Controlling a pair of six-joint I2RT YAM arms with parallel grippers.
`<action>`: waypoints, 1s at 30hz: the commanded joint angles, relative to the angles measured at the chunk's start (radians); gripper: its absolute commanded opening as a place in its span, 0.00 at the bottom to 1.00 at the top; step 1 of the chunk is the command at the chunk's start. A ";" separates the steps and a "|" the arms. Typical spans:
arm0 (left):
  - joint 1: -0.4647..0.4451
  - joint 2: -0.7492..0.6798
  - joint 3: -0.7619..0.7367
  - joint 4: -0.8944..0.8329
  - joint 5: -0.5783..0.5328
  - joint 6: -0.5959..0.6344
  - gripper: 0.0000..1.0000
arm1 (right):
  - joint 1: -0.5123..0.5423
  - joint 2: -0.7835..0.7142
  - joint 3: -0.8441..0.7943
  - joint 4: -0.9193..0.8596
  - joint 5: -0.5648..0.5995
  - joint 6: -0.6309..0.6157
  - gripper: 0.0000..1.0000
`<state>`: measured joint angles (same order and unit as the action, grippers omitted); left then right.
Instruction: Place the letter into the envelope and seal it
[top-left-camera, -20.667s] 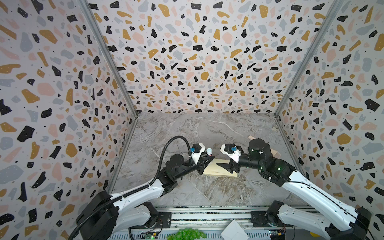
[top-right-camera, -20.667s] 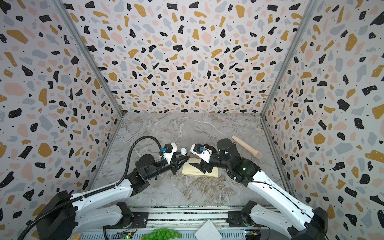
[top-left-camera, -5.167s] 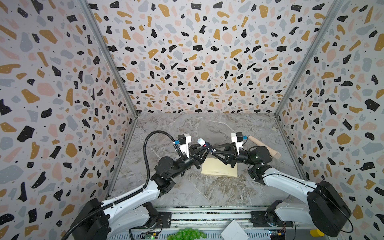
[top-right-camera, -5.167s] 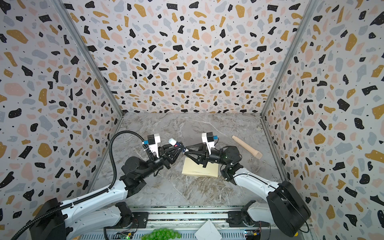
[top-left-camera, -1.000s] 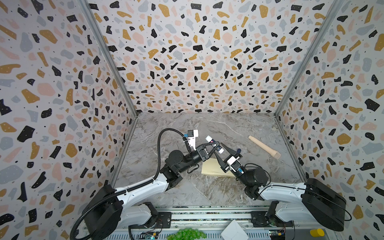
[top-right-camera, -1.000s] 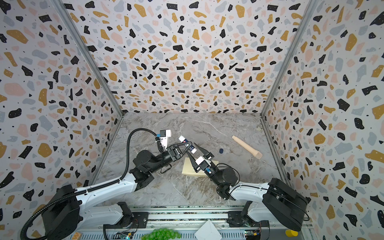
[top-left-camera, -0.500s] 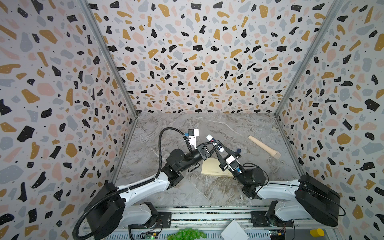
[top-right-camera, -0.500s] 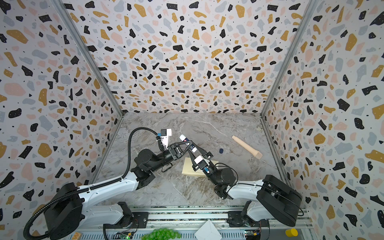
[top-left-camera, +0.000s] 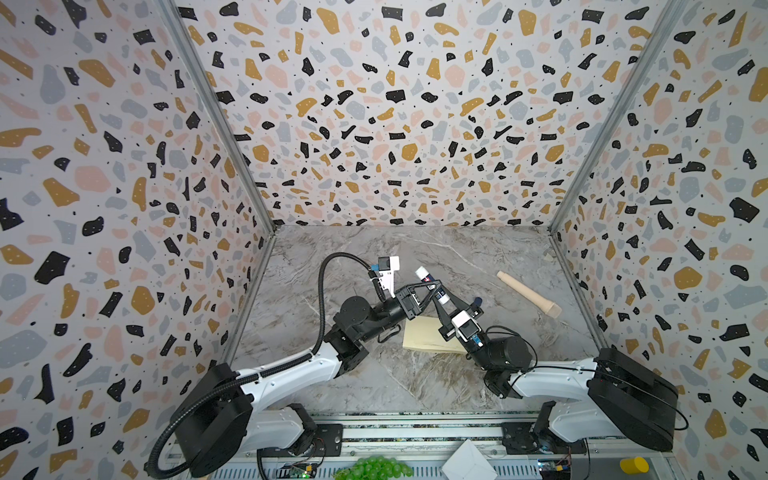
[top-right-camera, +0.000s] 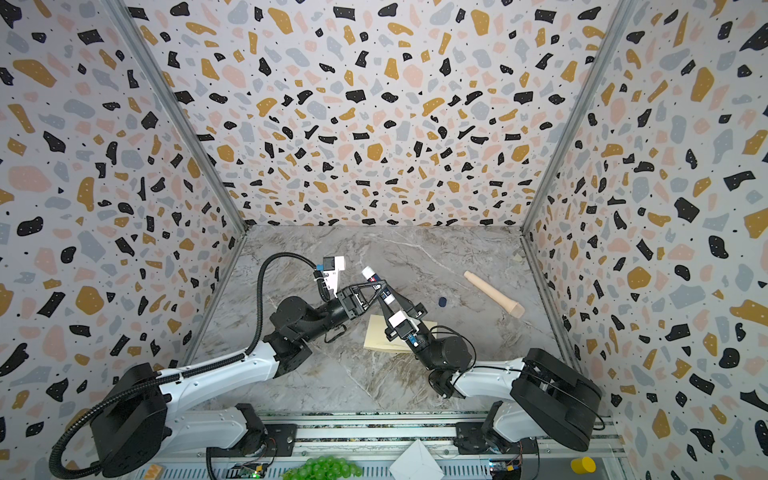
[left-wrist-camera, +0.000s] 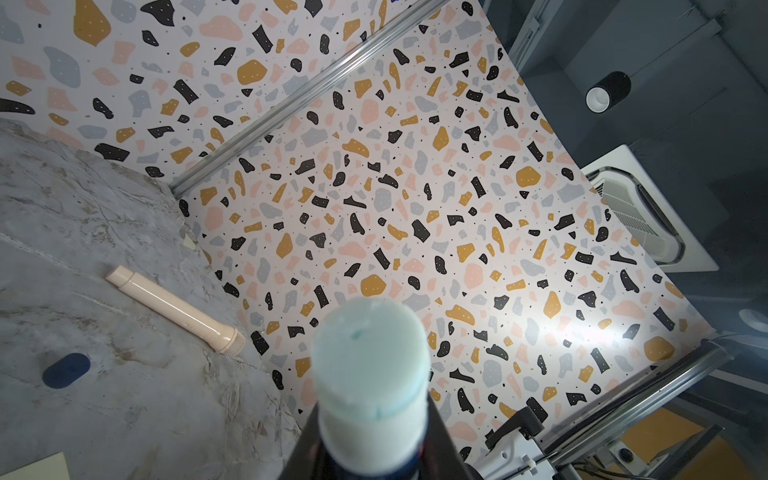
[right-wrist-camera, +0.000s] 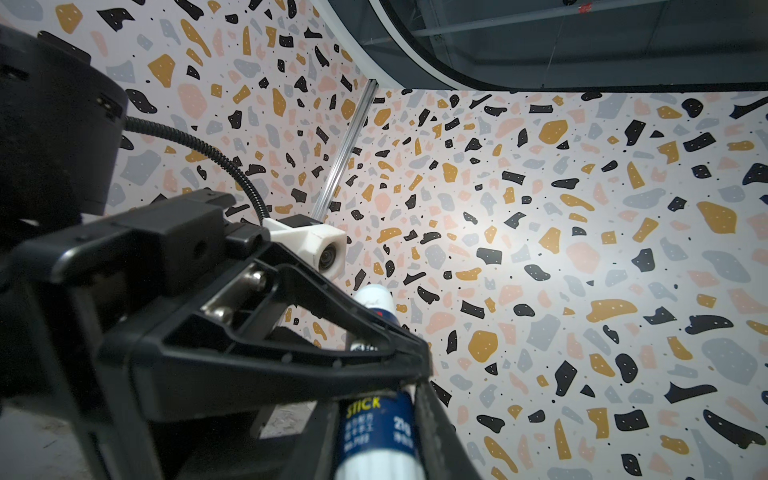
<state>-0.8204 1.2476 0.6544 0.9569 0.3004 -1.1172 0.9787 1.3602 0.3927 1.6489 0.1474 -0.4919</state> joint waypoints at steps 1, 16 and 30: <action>-0.014 -0.026 0.048 -0.021 0.028 0.100 0.35 | 0.006 -0.039 -0.016 -0.034 0.040 -0.002 0.00; -0.013 -0.197 0.155 -0.594 -0.177 0.746 0.83 | -0.132 -0.394 0.038 -0.883 0.136 0.402 0.00; -0.023 -0.095 0.108 -0.676 -0.153 0.996 0.86 | -0.255 -0.326 0.368 -1.859 0.346 0.709 0.00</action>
<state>-0.8333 1.1309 0.7784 0.2726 0.1280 -0.2020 0.7174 1.0061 0.7090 0.0437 0.3817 0.1143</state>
